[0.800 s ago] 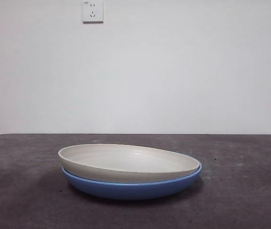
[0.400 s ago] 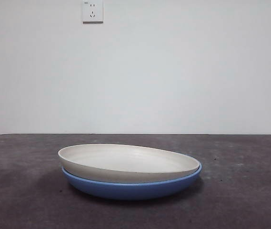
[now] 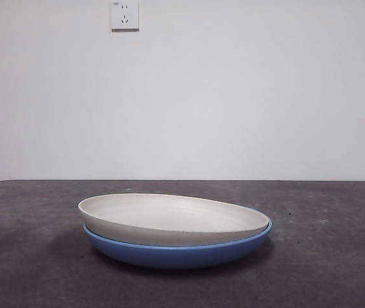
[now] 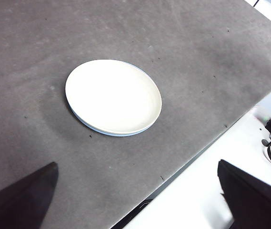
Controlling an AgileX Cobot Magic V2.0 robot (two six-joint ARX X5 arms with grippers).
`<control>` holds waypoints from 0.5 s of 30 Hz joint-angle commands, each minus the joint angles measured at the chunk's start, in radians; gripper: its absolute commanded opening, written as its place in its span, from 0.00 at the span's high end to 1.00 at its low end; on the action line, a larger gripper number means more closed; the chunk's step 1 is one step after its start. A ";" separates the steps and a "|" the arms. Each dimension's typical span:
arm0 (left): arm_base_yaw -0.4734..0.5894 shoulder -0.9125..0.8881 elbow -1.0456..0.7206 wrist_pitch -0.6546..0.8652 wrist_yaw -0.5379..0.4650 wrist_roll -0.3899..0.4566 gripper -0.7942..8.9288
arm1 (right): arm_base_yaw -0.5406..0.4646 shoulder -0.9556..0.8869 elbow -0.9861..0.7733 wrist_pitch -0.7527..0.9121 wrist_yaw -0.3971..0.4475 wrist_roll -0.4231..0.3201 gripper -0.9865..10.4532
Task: Pick up the white plate, put it on the blue plate, put it on desk
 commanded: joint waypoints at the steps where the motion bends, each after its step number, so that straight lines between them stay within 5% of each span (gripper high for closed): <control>1: -0.008 0.003 0.008 0.011 -0.003 -0.001 0.69 | 0.006 0.003 0.015 0.020 0.003 -0.009 0.47; 3: -0.008 0.003 0.008 0.010 -0.003 0.004 0.92 | 0.006 0.003 0.015 0.018 0.005 -0.009 0.79; 4: -0.008 0.003 0.008 0.011 -0.003 0.005 0.89 | 0.006 0.003 0.015 0.019 0.005 -0.010 0.93; 15: -0.008 0.002 0.008 0.011 -0.003 0.005 0.90 | 0.006 0.003 0.015 0.022 0.005 -0.013 0.89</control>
